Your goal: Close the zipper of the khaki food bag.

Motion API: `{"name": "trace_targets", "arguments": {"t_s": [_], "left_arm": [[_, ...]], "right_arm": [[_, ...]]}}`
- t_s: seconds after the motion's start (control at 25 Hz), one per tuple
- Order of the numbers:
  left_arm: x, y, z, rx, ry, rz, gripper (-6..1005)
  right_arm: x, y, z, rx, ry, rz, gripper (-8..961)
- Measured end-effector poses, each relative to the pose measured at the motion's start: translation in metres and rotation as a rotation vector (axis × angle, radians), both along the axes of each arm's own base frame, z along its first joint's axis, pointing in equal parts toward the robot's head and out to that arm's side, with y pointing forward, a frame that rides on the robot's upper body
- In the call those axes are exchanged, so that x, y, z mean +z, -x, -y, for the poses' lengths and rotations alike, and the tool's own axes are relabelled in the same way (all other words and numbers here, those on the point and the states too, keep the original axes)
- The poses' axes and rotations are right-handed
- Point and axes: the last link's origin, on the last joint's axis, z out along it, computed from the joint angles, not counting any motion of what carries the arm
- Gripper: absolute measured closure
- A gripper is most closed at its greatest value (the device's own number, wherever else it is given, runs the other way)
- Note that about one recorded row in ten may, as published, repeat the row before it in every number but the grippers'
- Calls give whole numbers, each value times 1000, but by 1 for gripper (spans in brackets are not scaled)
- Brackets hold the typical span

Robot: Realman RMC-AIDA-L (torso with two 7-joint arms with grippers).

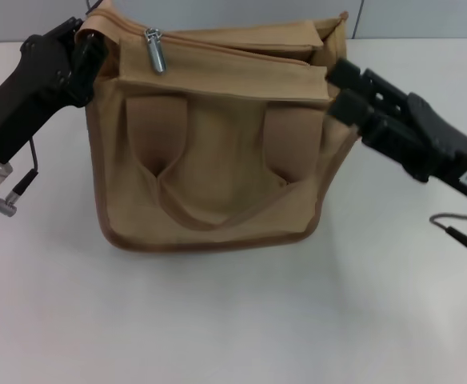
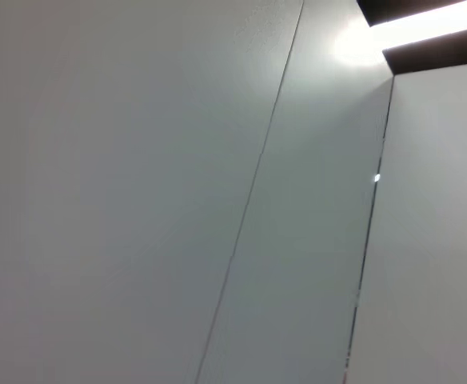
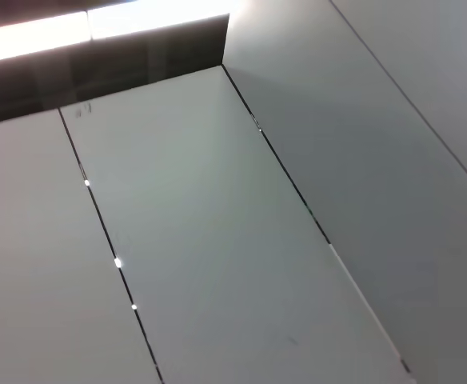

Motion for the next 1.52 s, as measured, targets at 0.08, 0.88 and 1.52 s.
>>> {"name": "trace_targets", "arguments": {"t_s": [0.08, 0.88, 1.52], "left_arm": [[0, -3, 0, -15, 11, 10, 971], [-13, -33, -14, -107, 75, 10, 970], [-16, -35, -17, -94, 84, 13, 969]], "right_arm": [[1, 3, -3, 2, 18, -6, 223], [-33, 55, -54, 8, 155, 122, 223], [-46, 66, -63, 8, 177, 191, 223]]}}
